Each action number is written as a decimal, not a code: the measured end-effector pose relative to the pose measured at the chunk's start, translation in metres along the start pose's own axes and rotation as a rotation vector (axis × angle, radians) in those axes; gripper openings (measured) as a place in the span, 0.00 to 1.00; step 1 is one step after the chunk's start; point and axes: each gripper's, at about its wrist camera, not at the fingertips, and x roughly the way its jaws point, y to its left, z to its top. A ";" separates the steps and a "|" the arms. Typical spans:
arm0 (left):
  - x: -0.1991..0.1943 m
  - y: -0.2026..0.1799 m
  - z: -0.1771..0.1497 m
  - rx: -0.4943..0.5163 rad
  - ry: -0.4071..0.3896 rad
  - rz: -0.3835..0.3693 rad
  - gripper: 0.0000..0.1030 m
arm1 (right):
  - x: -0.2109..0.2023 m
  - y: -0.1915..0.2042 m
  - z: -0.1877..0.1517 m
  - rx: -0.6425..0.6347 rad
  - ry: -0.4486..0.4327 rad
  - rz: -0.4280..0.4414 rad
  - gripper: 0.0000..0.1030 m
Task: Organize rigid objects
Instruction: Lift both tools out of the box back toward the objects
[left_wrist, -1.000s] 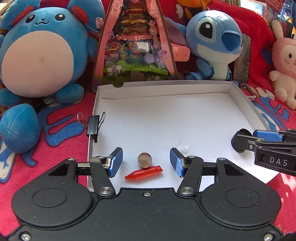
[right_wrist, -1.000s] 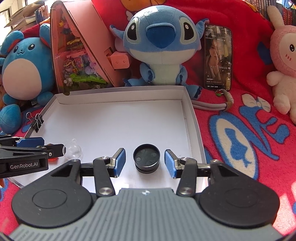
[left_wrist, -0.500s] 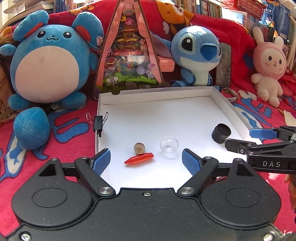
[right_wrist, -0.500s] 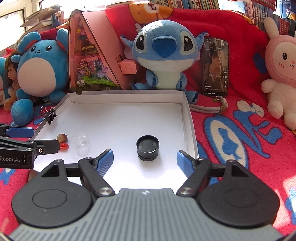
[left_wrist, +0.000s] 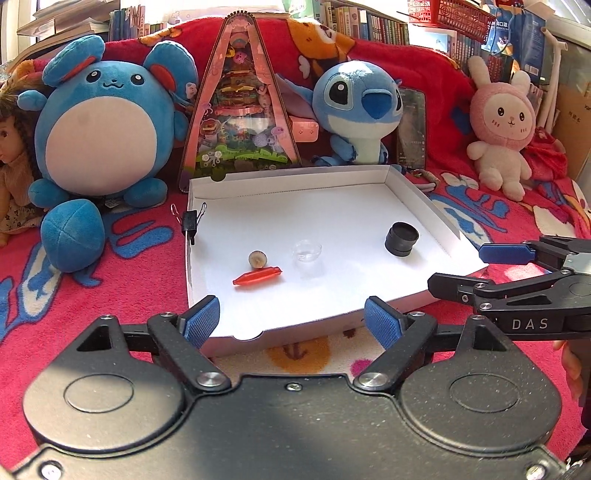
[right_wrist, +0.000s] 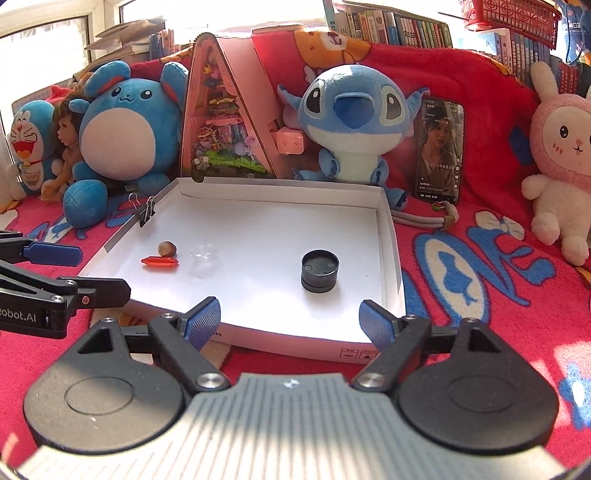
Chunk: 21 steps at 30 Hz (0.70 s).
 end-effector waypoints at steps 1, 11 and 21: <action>-0.002 -0.001 -0.002 0.003 -0.001 -0.004 0.82 | -0.002 0.001 -0.002 0.000 -0.002 0.003 0.87; -0.023 -0.009 -0.027 0.027 -0.024 -0.019 0.83 | -0.026 0.009 -0.022 -0.008 -0.028 0.043 0.93; -0.031 -0.012 -0.052 0.020 -0.017 -0.042 0.83 | -0.042 0.018 -0.046 -0.042 -0.036 0.060 0.95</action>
